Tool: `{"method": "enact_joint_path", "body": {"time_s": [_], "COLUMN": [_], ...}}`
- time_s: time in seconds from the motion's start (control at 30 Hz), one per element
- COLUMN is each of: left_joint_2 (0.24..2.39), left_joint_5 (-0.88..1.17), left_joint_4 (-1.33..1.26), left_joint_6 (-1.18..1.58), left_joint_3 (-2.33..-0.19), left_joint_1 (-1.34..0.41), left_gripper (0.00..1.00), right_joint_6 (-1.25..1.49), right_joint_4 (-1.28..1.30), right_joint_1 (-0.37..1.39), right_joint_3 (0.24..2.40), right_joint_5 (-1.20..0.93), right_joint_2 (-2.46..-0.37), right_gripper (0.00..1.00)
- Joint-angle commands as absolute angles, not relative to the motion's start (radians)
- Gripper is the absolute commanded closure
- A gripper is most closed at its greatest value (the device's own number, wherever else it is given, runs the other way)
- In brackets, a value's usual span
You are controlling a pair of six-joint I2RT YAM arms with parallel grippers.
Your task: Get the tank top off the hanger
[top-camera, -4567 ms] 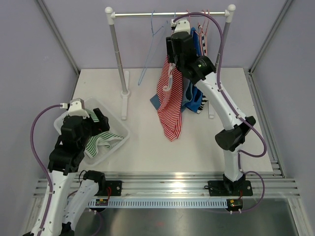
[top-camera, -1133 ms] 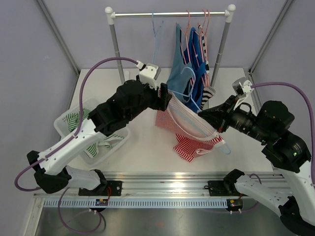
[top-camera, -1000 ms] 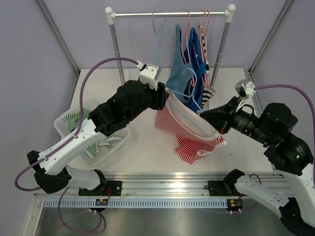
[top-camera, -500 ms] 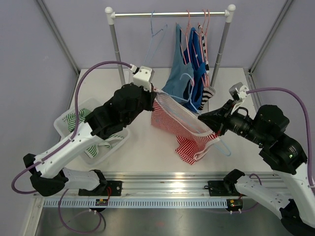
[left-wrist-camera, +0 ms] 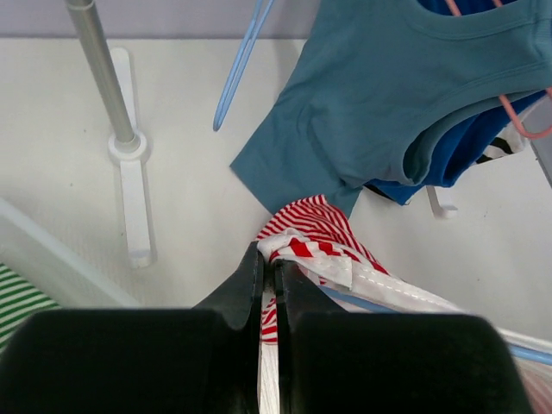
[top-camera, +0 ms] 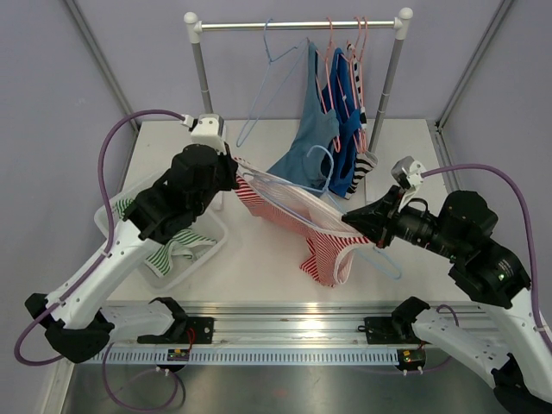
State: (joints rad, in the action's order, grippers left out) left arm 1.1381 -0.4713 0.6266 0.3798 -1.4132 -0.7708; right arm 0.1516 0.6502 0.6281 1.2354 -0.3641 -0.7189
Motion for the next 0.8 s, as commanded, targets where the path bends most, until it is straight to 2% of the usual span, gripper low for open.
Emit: {"method": "enact_joint_path", "body": {"time_s": [0.0, 0.23, 0.4, 0.57, 0.77], "left_joint_2": [1.117, 1.080, 1.046, 0.965, 0.893], "left_joint_5": [-0.514, -0.443, -0.302, -0.105, 0.169], "left_joint_4": [0.656, 0.649, 0.621, 0.537, 0.388], "left_joint_6": [0.439, 0.465, 0.451, 0.449, 0.500], "left_joint_3": [-1.411, -1.359, -1.327, -1.214, -1.056], "left_joint_1": [-0.701, -0.683, -0.675, -0.675, -0.676], "left_gripper": [1.00, 1.00, 1.00, 1.00, 1.00], "right_joint_6": [0.104, 0.072, 0.078, 0.219, 0.311], "right_joint_4": [0.633, 0.620, 0.559, 0.212, -0.162], "right_joint_1": [0.626, 0.626, 0.626, 0.626, 0.626], "right_joint_3": [1.233, 1.216, 1.189, 1.028, 0.862], "right_joint_5": [-0.423, -0.428, -0.436, -0.477, -0.422], "right_joint_2": [-0.672, -0.630, -0.620, -0.603, -0.603], "right_gripper": [1.00, 1.00, 1.00, 1.00, 1.00]}}
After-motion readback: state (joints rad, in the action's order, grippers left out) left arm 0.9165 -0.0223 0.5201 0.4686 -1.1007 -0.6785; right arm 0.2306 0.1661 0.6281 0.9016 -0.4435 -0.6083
